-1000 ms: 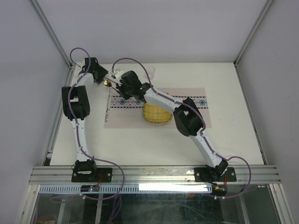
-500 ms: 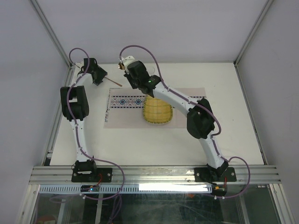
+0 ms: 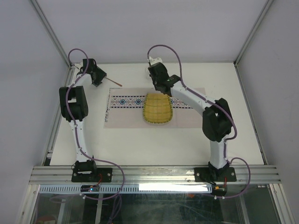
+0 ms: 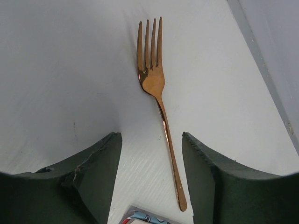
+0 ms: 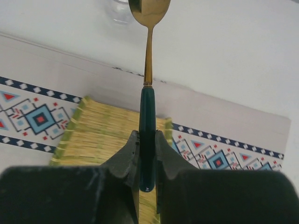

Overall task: Set the dinner table for one person
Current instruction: Place the spoon on the napkin.

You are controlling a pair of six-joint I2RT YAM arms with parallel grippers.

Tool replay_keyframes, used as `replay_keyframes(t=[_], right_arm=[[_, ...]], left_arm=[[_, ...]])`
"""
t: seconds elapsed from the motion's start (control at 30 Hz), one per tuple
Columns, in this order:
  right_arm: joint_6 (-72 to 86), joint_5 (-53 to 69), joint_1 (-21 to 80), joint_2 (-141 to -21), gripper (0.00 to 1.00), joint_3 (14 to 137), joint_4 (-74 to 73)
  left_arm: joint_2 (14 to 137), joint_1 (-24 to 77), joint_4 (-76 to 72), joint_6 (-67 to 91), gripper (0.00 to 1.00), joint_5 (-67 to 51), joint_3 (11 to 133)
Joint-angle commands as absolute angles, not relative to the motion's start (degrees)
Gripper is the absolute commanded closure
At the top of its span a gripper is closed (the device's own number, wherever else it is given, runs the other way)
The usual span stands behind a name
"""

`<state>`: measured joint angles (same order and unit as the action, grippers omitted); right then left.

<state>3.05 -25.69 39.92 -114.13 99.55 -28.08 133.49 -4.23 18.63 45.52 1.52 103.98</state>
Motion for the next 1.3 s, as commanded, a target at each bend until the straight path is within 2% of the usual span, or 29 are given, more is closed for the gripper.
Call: replay_keyframes(t=[0.0, 0.57, 1.27], right_arm=[[7.67, -28.93, 36.79, -103.86, 1.00, 93.89, -26.87], [15.43, -28.98, 32.81, -92.80, 1.00, 71.99, -25.44], [20.61, -25.78, 32.96, -88.75, 1.00, 59.18, -23.25]], left_arm=[[130.73, -4.92, 22.12, 43.86, 0.43, 2.28, 101.99], [129.21, -4.96, 21.01, 44.20, 0.43, 1.18, 99.21], [128.41, -4.97, 20.48, 44.27, 0.43, 0.96, 98.23]])
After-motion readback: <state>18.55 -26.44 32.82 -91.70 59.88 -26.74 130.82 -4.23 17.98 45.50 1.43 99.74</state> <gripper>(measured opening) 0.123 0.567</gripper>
